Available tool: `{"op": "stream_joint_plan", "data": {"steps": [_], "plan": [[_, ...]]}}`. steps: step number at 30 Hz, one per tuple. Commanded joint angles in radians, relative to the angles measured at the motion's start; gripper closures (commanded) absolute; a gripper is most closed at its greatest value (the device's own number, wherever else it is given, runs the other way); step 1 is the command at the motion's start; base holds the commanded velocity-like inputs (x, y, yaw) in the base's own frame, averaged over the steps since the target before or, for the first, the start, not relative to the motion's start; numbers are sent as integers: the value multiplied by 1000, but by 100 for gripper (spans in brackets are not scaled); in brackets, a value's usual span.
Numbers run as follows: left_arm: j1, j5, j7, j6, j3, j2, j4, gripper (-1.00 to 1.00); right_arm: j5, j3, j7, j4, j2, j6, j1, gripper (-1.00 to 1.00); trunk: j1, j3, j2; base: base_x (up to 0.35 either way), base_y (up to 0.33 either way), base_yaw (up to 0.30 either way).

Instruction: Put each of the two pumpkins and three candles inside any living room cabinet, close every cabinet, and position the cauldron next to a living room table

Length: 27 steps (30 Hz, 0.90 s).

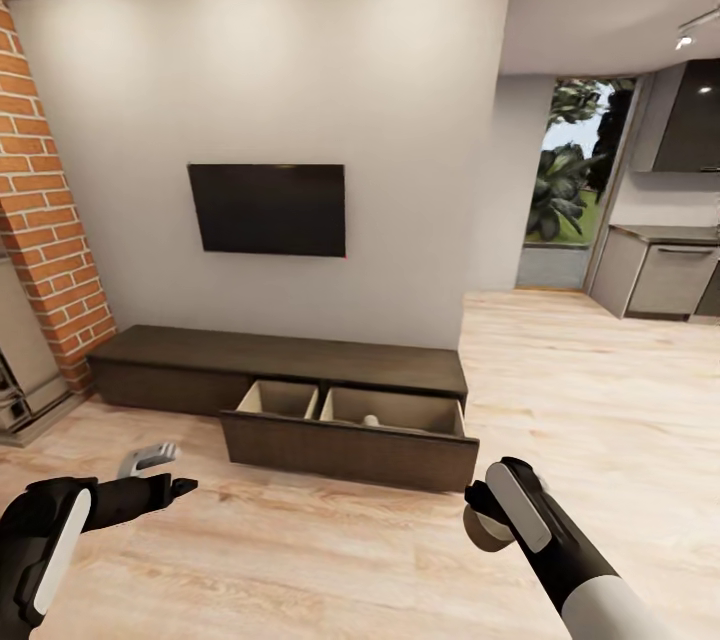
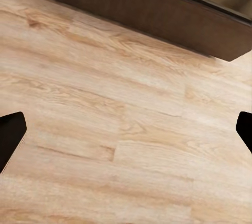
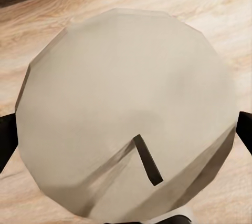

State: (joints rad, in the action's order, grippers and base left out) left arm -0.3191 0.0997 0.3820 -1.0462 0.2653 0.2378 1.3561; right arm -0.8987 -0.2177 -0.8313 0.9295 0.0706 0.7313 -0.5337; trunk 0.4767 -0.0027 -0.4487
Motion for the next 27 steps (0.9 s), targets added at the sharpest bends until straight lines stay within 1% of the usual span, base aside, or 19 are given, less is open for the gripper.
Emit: {"op": "stream_joint_plan", "data": {"steps": [1, 4, 7, 15, 20, 27], "plan": [[0, 0, 0, 0, 0, 0, 0, -100, 2, 1, 0, 0, 0, 0, 0, 100, 0, 0, 0, 252, 254, -191], [0, 0, 0, 0, 0, 0, 0, -100, 1, 2, 0, 0, 0, 0, 0, 100, 0, 0, 0, 270, 228, -179], [0, 0, 0, 0, 0, 0, 0, -100, 1, -1, 1, 1, -1, 0, 0, 100, 0, 0, 0, 301, 146, -55], [0, 0, 0, 0, 0, 0, 0, -100, 8, -8, 3, -3, -3, -1, 0, 100, 0, 0, 0, 326, 84, -6], [0, 0, 0, 0, 0, 0, 0, -100, 13, -24, 3, -4, -12, -1, 0, 100, 0, 0, 0, 324, 117, 0], [0, 0, 0, 1, 0, 0, 0, -100, 5, -26, 2, -3, -16, 0, 0, 100, 0, 0, 0, 326, 90, 0]]}}
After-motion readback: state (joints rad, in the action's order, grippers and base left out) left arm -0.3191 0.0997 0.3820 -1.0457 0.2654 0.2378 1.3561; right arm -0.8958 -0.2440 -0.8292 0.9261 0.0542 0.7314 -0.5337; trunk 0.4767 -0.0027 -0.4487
